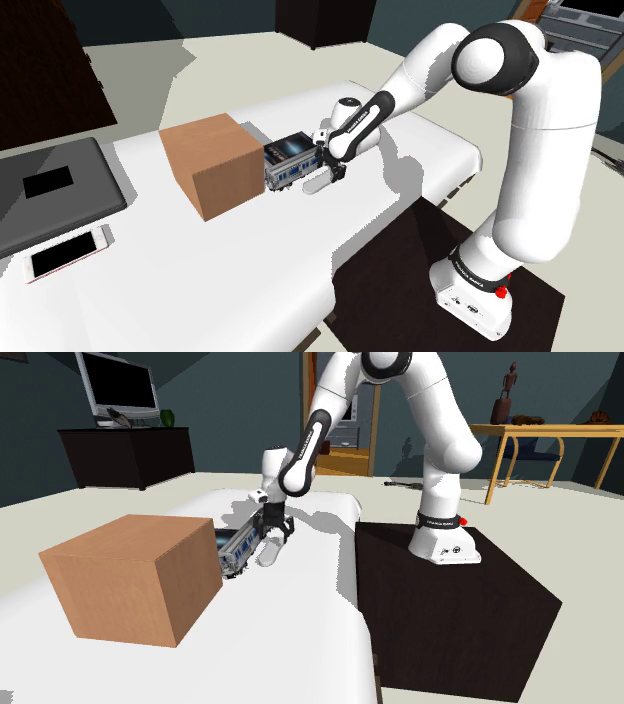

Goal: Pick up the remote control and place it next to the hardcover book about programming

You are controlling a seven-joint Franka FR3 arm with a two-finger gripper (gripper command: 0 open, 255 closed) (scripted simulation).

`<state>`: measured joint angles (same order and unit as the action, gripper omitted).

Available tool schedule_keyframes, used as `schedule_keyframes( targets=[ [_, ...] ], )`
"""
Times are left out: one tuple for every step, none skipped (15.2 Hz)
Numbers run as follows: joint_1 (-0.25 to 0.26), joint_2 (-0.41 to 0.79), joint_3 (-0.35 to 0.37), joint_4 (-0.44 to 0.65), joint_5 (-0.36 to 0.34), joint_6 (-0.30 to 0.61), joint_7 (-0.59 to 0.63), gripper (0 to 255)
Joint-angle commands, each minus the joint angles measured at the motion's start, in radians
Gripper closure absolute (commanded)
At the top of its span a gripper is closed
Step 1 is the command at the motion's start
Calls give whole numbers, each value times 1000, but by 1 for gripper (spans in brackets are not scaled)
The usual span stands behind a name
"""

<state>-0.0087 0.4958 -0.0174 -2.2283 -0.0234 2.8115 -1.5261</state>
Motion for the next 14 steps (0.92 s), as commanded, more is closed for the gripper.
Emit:
schedule_keyframes(
  targets=[
    [13, 52, 8, -13, -2, -4, 6, 0],
    [-16, 43, 11, 4, 3, -29, -24, 0],
    [-16, 8, 11, -7, 3, -53, -25, 0],
    [-16, -26, 11, -16, 3, -77, -25, 0],
    [-16, -59, 12, -24, 4, -103, -25, 0],
    [-16, -85, 12, -29, 4, -124, -26, 0],
    [-16, -85, 12, -29, 4, -124, -26, 0],
    [-16, -85, 12, -29, 4, -124, -26, 0],
    [-16, -85, 12, -29, 4, -124, -26, 0],
    [-16, -85, 12, -29, 4, -124, -26, 0],
    [-16, -85, 12, -29, 4, -124, -26, 0],
    [-16, -85, 12, -29, 4, -124, -26, 0],
    [-16, -85, 12, -29, 4, -124, -26, 0],
    [-16, -85, 12, -29, 4, -124, -26, 0]
  ],
)
